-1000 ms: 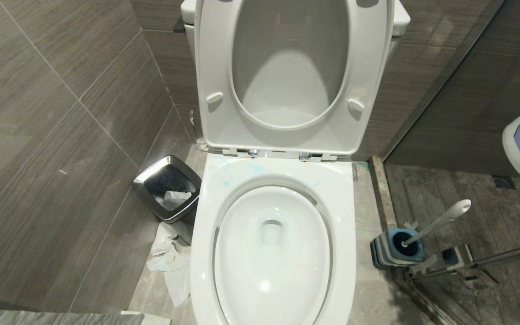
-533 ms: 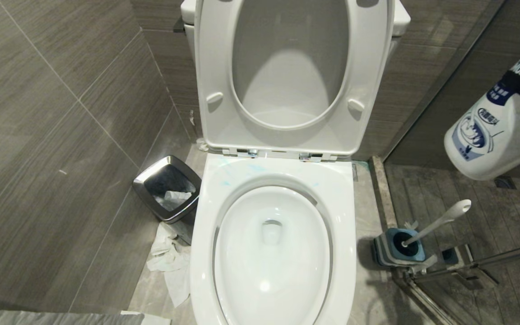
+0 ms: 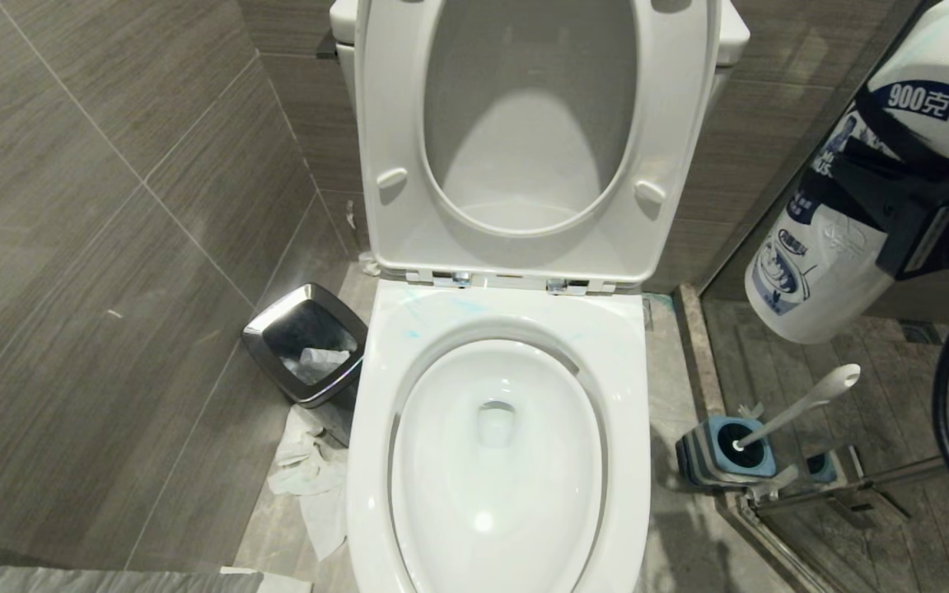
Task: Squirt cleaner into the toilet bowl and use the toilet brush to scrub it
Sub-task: Pour in the cleaning agent
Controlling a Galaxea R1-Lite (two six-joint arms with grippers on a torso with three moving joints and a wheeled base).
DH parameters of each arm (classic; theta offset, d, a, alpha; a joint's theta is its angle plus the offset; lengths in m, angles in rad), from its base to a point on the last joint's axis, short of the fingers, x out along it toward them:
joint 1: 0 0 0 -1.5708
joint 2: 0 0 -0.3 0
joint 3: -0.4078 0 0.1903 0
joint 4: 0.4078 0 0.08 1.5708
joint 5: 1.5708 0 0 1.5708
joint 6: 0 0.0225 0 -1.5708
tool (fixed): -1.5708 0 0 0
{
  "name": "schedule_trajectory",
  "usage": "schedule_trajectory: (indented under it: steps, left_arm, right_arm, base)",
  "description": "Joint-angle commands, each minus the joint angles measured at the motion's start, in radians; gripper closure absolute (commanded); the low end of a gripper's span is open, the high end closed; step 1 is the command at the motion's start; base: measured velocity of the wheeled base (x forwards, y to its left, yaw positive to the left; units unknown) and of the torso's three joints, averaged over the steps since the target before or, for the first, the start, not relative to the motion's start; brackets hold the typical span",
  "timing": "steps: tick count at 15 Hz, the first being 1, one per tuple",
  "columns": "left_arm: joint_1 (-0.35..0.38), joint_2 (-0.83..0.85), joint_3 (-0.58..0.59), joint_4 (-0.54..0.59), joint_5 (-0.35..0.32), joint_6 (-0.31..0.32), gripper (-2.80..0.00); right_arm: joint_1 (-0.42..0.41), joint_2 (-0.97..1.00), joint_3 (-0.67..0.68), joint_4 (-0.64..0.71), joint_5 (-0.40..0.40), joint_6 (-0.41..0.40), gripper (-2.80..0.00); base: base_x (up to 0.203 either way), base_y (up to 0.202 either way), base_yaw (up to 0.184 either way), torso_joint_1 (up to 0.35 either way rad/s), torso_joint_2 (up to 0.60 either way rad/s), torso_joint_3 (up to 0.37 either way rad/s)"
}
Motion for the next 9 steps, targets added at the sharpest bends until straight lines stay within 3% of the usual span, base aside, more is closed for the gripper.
schedule_trajectory:
  steps: [1,4,9]
  left_arm:
    - [0.0,0.001,0.006,0.0,0.001,0.0,0.0]
    - [0.0,0.001,0.006,0.0,0.001,0.0,0.0]
    - [0.0,0.001,0.006,0.0,0.001,0.0,0.0]
  right_arm:
    - [0.029,0.02,-0.026,-0.002,0.004,-0.042,0.0]
    - [0.042,0.046,-0.08,0.035,0.051,-0.158,0.0]
    - [0.042,0.047,-0.131,0.175,0.052,-0.387,0.0]
  base:
    - [0.0,0.0,0.0,0.0,0.0,0.0]
    - [0.0,0.0,0.0,0.0,0.0,0.0]
    - [0.0,0.0,0.0,0.0,0.0,0.0]
